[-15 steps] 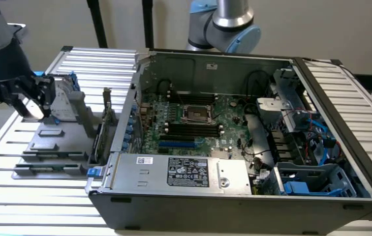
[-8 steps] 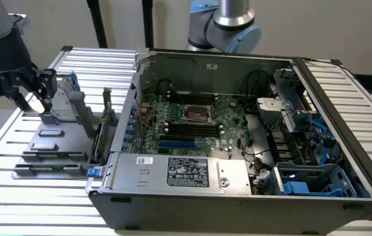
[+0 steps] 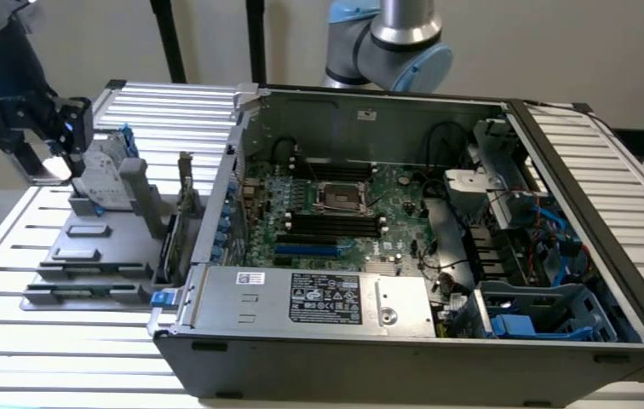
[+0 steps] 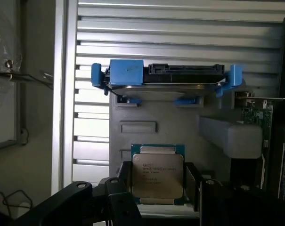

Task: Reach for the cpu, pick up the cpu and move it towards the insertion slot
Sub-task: 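Pick up the cpu and move it towards the insertion slot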

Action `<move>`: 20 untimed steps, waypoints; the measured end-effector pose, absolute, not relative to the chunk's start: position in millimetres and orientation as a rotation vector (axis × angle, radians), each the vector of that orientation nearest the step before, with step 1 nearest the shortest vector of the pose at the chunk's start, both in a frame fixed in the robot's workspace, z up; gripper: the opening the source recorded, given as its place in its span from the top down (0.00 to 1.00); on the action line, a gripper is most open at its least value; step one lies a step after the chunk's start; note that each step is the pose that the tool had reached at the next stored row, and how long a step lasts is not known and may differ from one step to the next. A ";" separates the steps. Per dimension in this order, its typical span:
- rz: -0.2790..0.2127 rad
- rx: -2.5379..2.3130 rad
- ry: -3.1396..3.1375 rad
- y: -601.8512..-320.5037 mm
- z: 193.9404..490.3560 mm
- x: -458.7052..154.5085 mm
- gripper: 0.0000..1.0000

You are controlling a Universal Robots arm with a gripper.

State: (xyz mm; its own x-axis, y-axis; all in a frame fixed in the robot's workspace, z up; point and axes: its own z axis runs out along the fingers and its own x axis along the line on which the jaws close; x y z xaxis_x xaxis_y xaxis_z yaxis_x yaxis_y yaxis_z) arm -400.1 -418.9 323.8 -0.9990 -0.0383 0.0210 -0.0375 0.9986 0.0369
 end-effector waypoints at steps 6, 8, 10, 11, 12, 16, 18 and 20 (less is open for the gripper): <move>-0.057 0.059 -3.119 -418.3 340.6 -397.3 0.45; -0.057 0.059 -3.119 -418.2 345.1 -396.3 0.45; -0.057 0.059 -3.119 -418.1 349.4 -395.5 0.45; -0.057 0.059 -3.119 -418.0 351.4 -395.2 0.45; -0.057 0.059 -3.119 -418.0 353.4 -394.8 0.45; -0.057 0.059 -3.119 -417.9 361.8 -393.1 0.45; -0.057 0.059 -3.119 -417.9 366.7 -391.0 0.45; -0.057 0.059 -3.119 -417.9 371.1 -386.3 0.45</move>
State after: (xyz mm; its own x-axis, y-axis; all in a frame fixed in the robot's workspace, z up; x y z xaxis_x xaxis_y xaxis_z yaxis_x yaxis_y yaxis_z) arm -386.3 -417.9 371.1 -0.9990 -0.0384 0.0207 -0.0376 0.9986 0.0371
